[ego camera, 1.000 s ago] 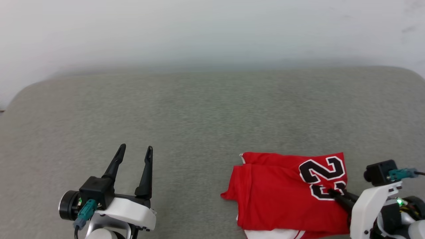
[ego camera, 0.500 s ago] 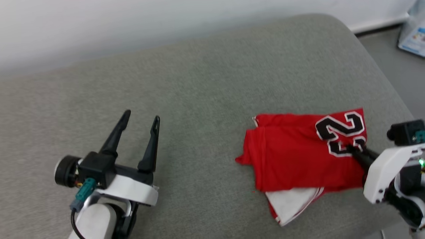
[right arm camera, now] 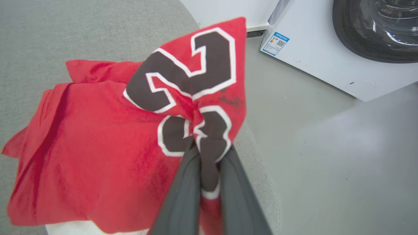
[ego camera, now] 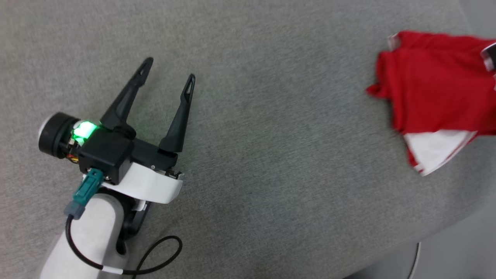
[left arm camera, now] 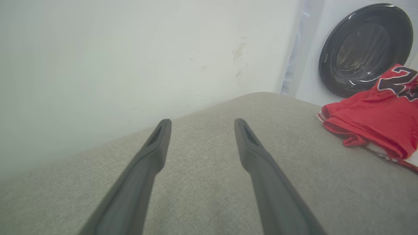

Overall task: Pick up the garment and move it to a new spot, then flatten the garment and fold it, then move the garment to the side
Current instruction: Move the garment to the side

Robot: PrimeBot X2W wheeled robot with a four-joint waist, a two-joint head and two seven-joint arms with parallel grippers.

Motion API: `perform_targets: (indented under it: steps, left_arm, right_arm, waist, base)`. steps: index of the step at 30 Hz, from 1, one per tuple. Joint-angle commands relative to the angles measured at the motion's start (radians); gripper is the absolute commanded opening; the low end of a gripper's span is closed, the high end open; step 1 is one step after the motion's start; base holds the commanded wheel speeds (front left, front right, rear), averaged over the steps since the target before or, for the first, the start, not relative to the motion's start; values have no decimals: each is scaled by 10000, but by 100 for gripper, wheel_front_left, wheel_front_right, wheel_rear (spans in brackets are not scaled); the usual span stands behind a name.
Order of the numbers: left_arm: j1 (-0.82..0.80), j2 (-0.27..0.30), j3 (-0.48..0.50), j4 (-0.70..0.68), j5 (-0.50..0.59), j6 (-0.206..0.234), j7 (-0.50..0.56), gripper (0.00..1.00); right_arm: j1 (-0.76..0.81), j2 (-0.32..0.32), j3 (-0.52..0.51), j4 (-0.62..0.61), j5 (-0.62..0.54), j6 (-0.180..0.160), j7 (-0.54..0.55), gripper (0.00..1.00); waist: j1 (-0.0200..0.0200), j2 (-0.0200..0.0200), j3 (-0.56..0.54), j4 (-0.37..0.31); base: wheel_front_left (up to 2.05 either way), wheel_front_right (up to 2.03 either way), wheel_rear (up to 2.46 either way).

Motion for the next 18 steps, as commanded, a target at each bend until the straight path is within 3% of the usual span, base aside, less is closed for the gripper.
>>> perform_targets:
  steps: [1, 6, 12, 13, 14, 15, 18]
  left_arm:
    - [-274, 139, 4, -229, 91, -68, 104, 100]
    - [-607, 297, -25, -671, 214, -95, 311, 100]
    - [-807, 266, -114, -815, 220, -125, 357, 100]
    - [-844, 252, -136, -811, 207, -133, 356, 100]
    - [-882, 241, -154, -796, 193, -136, 342, 100]
    - [-907, 232, -170, -773, 185, -137, 324, 100]
    - [-928, 180, -214, -639, 136, -119, 235, 100]
  right_arm:
    - [-472, -224, -353, 292, -239, -12, -184, 0]
    - [-1279, -665, -882, 937, -971, -12, -753, 0]
    - [-1701, -537, -1024, 1708, -1298, -12, -1310, 0]
    - [-1755, -495, -1048, 1876, -1357, -12, -1420, 13]
    - [-1797, -456, -1125, 2046, -1440, -13, -1531, 39]
    - [-1834, -448, -1208, 2195, -1568, -12, -1676, 100]
    - [-1926, -356, -1624, 2623, -1967, -12, -2169, 100]
  waist:
    - [-2, 0, 917, 292]
    - [-2, 0, 1544, 544]
    - [-2, 0, 1802, 709]
    - [-2, 0, 1827, 733]
    - [-2, 0, 1845, 755]
    - [-2, 0, 1852, 780]
    - [-2, 0, 1782, 882]
  base:
    - [0, 0, 0]
    - [0, 0, 0]
    - [0, 0, 0]
    - [0, 0, 0]
    - [0, 0, 0]
    - [0, 0, 0]
    - [0, 0, 0]
